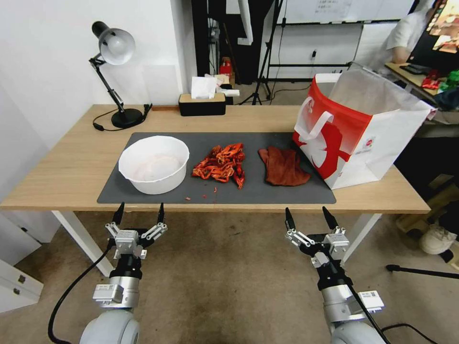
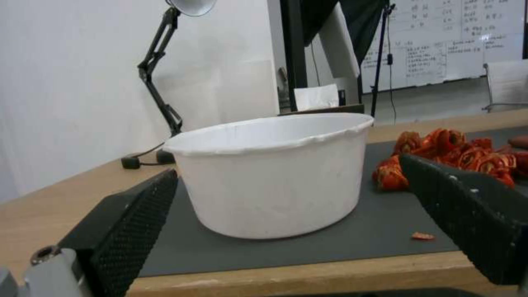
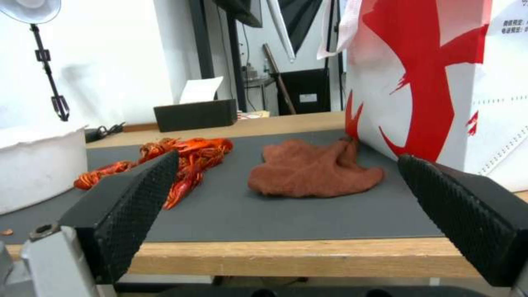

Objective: Sweep shrimp from table into container with towel, then put container into takeout bag.

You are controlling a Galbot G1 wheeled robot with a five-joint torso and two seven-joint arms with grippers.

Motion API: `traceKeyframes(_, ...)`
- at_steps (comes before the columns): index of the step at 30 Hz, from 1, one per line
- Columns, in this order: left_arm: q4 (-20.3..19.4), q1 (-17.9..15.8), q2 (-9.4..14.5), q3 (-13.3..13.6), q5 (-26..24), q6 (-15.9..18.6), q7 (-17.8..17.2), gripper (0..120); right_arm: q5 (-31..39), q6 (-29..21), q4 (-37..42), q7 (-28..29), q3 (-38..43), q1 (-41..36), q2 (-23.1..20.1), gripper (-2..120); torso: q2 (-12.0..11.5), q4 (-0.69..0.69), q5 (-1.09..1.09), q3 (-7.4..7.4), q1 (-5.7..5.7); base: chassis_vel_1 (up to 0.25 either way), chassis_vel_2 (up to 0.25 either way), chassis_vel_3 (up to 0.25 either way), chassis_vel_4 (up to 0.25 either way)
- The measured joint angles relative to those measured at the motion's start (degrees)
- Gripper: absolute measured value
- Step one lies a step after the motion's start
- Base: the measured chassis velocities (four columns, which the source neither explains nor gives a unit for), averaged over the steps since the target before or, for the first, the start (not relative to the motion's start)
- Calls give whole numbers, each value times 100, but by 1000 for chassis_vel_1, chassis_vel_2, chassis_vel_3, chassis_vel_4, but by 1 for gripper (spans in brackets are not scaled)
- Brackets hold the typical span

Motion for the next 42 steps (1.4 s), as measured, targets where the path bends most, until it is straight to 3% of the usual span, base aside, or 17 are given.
traceKeyframes(23, -7, 9, -38, -35, 0, 90, 29, 100, -22, -48, -30, -52, 8, 33, 52, 100, 0, 0, -2, 0, 0, 0, 0, 0, 0)
traceKeyframes(28, -212, 149, -440, -333, 41, 898, 346, 100, -306, -887, -467, -639, 131, 423, 700, 100, 0, 0, 0, 0, 0, 0, 0, 0, 0)
traceKeyframes(30, -233, 163, -479, -364, 47, 980, 378, 100, -333, -968, -510, -697, 145, 461, 764, 100, 0, 0, 0, 0, 0, 0, 0, 0, 0)
traceKeyframes(32, -387, 266, -777, -589, 87, 1583, 617, 100, -545, -1594, -832, -1131, 235, 749, 1239, 100, 0, 0, 0, 0, 0, 0, 0, 0, 0)
traceKeyframes(35, -493, 334, -985, -742, 112, 2005, 788, 100, -644, -2002, -950, -1389, 367, 939, 1544, 100, -1, 1, 8, 0, 0, 0, 0, 0, 0)
traceKeyframes(36, -588, 426, -1028, -874, 42, 2098, 980, 100, -660, -2093, -829, -1427, 512, 995, 1607, 100, 0, 3, -9, 0, 1, 0, 0, 0, 0)
traceKeyframes(39, -675, 515, -1001, -978, -54, 2094, 1144, 100, -680, -2156, -636, -1434, 540, 934, 1665, 100, -1, 0, 5, 0, 0, 0, 0, 0, 0)
traceKeyframes(42, -705, 545, -996, -983, -79, 2062, 1170, 100, -705, -2164, -454, -1408, 544, 833, 1705, 100, 0, -1, -3, 0, 0, 0, 0, 0, 0)
